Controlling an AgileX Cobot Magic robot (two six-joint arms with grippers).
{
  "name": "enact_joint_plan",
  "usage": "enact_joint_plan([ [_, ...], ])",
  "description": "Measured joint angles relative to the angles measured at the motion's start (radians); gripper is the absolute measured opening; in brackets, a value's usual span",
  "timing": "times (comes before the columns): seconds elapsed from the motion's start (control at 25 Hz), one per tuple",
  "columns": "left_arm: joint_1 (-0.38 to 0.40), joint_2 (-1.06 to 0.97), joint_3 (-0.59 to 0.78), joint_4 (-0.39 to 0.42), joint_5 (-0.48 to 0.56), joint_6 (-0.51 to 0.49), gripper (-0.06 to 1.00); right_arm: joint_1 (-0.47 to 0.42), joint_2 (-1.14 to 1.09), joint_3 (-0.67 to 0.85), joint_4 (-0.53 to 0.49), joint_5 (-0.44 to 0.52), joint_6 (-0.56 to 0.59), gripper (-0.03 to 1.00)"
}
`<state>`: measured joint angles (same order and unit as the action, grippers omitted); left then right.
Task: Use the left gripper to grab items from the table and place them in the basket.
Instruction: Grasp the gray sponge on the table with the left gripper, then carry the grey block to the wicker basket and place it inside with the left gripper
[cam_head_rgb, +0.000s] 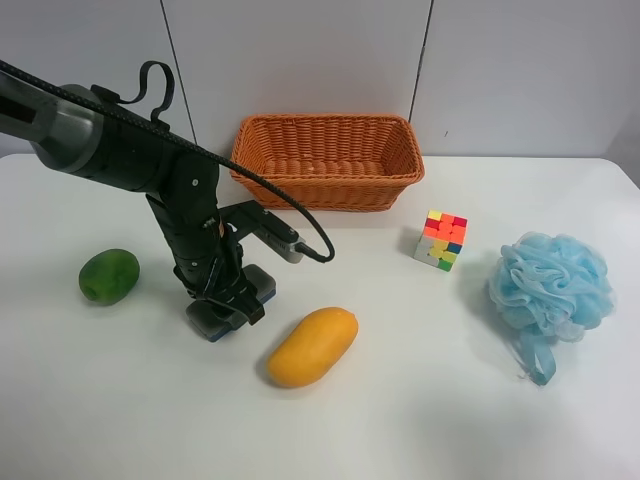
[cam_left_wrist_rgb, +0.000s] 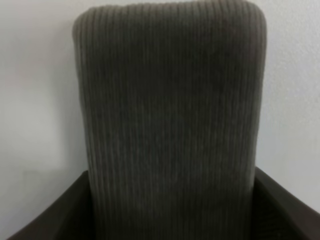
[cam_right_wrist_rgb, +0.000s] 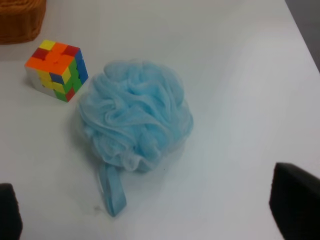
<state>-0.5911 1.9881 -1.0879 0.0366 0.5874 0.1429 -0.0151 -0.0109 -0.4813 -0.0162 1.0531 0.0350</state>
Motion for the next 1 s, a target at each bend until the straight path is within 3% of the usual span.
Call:
enact_joint_plan([
  [0.28,0.000,-0.014,0.000,0.009,0.014,0.000,0.55,0.000,0.000,0.000,0.000,0.000,0.000,0.99],
  [0.44,0.000,-0.061,-0.036,0.032,0.103,0.000,0.55,0.000,0.000,0.000,0.000,0.000,0.000,0.99],
  [0.76,0.000,-0.083,-0.341,0.074,0.414,-0.042,0.55,0.000,0.000,0.000,0.000,0.000,0.000,0.99],
  [1.0,0.000,-0.084,-0.570,0.075,0.477,-0.060,0.55,0.000,0.000,0.000,0.000,0.000,0.000,0.99],
])
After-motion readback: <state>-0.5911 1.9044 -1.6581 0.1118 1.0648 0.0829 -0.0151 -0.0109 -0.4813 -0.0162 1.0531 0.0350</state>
